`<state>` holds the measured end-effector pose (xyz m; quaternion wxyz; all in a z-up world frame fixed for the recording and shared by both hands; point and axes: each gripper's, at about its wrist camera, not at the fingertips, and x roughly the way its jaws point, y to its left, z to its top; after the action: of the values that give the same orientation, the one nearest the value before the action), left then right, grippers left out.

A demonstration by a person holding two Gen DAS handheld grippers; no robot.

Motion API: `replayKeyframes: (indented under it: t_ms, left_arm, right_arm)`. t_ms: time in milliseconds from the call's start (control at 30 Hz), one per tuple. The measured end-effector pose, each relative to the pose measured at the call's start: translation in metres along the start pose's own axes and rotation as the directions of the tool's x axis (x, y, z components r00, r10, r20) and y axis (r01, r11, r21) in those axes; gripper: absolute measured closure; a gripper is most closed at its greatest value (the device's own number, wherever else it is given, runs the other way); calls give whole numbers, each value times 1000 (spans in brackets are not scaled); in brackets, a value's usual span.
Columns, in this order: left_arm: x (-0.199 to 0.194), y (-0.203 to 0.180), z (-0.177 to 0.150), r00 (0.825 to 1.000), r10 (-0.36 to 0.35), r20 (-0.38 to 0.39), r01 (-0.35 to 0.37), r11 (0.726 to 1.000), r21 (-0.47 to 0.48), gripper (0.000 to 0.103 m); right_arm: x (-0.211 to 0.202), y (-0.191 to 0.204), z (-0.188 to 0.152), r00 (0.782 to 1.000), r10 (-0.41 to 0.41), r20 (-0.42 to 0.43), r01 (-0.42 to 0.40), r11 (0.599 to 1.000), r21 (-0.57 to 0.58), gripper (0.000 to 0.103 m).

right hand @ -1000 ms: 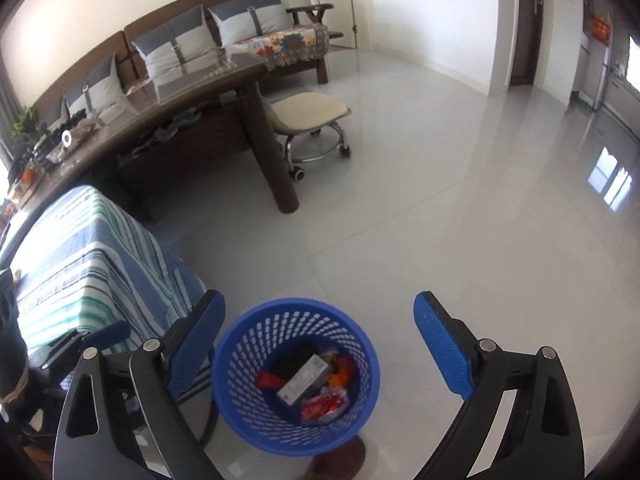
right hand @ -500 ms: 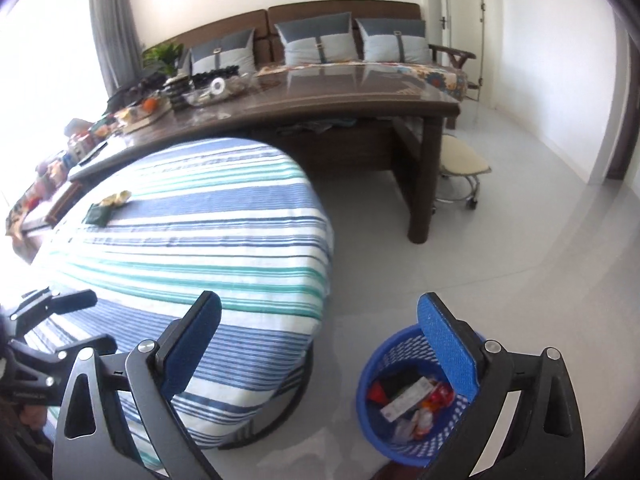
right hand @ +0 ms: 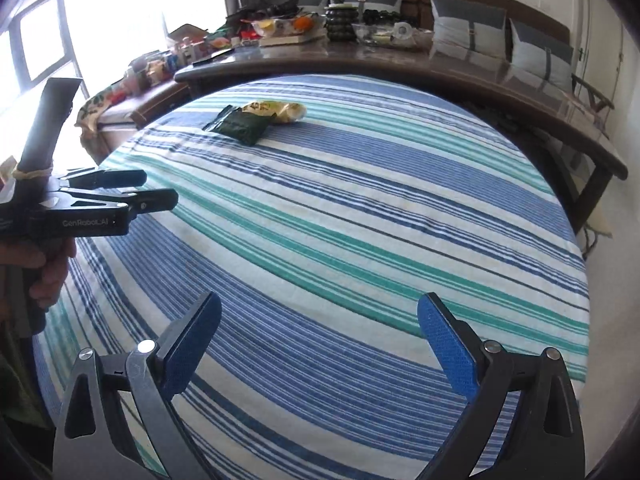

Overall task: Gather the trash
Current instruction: 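Bring both open tools back over the table toward the green packet, then grasp the dark green packet with the right tool and lift it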

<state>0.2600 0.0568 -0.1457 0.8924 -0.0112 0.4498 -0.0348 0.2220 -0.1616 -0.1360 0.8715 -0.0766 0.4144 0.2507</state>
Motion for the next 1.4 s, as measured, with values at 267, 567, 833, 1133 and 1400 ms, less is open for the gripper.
replayKeyframes:
  t_ms: [267,567,833,1133,1400]
  left_arm:
    - [-6,41,7,1000,24,-14,-25,996,-83,27]
    - [-10,64,14,1000,-18,-8,17,989,-146,27]
    - [-8,68,13,999,-35,-14,32,986,-167,27]
    - [17,27,21,996,-81,-30,80,997,-18,27]
    - [57,-6,113,988,-119,103,79,941,330,27]
  right_arm:
    - [78,33,95,985,163,-49,-167,981,-95,4]
    - [141,83,145,991,113,-69,-131,904,-408,16]
    - [115,63,140,987,122,-101,-148,940,-309,64]
    - [23,29,55,955,-218,-203,153,944,-293,64]
    - [10,-14,10,971,-165,-174,151,985,-87,63]
